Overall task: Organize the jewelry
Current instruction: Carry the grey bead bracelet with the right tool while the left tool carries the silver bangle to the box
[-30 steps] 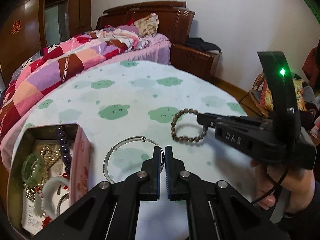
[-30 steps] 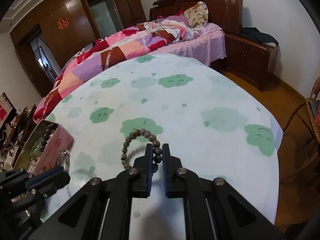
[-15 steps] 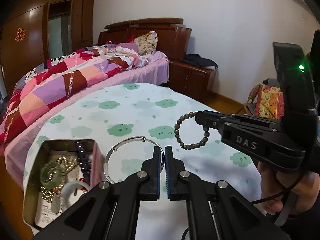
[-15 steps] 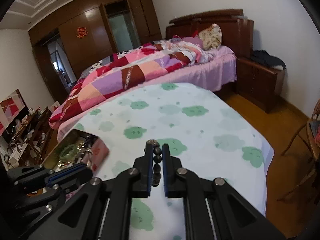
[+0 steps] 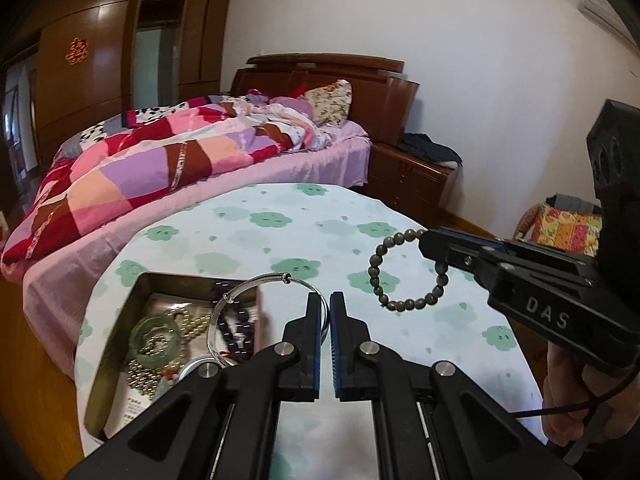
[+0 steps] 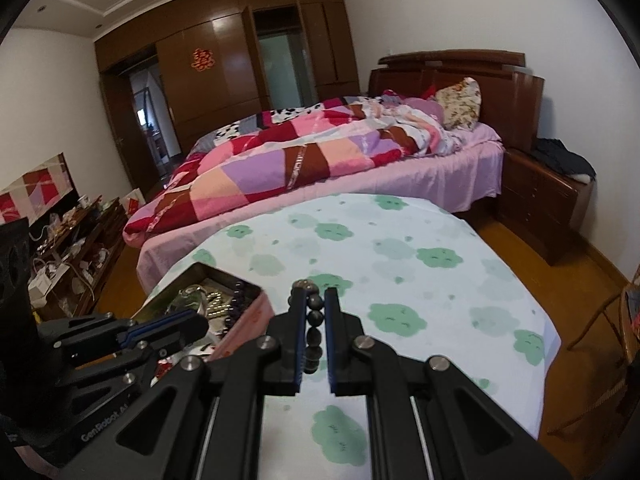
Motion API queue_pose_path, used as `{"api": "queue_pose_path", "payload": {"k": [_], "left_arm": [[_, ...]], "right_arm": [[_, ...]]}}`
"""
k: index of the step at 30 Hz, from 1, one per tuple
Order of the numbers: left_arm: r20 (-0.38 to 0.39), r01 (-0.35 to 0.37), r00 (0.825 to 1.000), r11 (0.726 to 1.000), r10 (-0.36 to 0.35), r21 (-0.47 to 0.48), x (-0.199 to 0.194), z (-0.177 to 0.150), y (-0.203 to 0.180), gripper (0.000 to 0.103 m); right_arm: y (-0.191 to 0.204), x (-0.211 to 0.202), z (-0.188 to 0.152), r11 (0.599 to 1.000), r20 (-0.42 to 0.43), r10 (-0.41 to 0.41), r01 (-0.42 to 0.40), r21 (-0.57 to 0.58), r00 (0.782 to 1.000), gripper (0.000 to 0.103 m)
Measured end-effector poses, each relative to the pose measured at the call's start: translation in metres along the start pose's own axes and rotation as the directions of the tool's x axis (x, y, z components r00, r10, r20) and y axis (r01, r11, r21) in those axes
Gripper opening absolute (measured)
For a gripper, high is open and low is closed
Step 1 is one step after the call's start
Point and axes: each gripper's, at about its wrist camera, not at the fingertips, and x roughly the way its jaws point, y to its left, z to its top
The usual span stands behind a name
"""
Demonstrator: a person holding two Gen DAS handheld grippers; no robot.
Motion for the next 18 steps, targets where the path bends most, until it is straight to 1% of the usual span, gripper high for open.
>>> {"api": "queue_pose_path", "payload": {"k": [9, 18], "left_arm": [[0.007, -0.044, 0.999, 0.996, 0.044, -0.077, -0.011, -0.004, 0.037, 0.003], [0.004, -0.088, 0.996, 0.989, 0.09, -0.122, -0.017, -0.01, 0.062, 0.003]], "right_arm": [[0.041, 0.009, 0.002, 0.995, -0.016, 0.05, -0.051, -0.086, 0.999, 0.01], [0.076, 0.016, 0.001, 0.984, -0.028, 0.093, -0.096, -0.153, 0.995, 0.01]]}}
